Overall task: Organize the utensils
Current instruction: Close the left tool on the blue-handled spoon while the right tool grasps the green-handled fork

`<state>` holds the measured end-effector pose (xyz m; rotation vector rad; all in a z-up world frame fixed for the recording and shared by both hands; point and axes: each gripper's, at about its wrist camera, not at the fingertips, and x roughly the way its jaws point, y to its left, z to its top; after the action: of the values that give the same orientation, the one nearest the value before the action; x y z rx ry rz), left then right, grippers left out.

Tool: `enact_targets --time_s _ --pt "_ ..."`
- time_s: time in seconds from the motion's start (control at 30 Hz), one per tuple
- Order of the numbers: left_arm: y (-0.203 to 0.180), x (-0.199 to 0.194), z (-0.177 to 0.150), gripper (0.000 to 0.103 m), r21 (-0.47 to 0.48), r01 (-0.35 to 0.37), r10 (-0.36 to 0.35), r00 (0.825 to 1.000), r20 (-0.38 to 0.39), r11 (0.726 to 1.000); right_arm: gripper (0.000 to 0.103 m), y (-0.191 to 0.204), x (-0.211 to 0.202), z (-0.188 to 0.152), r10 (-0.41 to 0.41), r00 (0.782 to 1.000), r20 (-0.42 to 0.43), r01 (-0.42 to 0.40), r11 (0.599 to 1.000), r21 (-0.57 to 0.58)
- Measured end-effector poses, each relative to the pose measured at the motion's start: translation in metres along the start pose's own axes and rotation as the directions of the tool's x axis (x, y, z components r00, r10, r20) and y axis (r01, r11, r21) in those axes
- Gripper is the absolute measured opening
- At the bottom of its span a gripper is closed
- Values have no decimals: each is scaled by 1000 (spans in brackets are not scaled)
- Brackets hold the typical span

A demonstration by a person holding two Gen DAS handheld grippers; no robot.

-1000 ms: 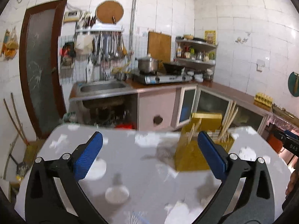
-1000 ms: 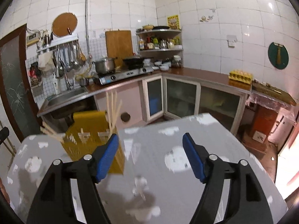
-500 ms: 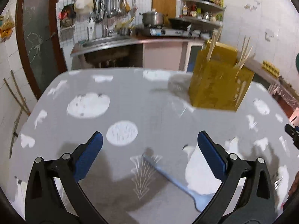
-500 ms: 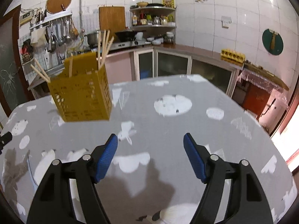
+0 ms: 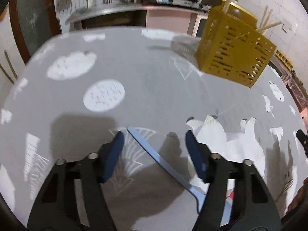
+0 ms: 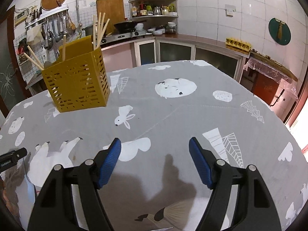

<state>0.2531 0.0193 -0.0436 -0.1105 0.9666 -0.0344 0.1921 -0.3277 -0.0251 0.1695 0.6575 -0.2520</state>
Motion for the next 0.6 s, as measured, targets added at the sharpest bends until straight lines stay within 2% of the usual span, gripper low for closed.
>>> enact_targets --time_s 0.13,0.37,0.6 --pt "-4 5 -1 53 19 -22 23 1000 -10 1000 72 -1 -3 -3 -22 1000 -17 22 1000 0" --pt "-3 8 3 25 62 -23 24 1000 -13 998 72 -4 -17 -21 -95 994 -61 96 995 13" --pt "0 7 5 17 118 24 -22 1000 -18 993 72 -7 -45 -43 -173 980 -97 178 983 39"
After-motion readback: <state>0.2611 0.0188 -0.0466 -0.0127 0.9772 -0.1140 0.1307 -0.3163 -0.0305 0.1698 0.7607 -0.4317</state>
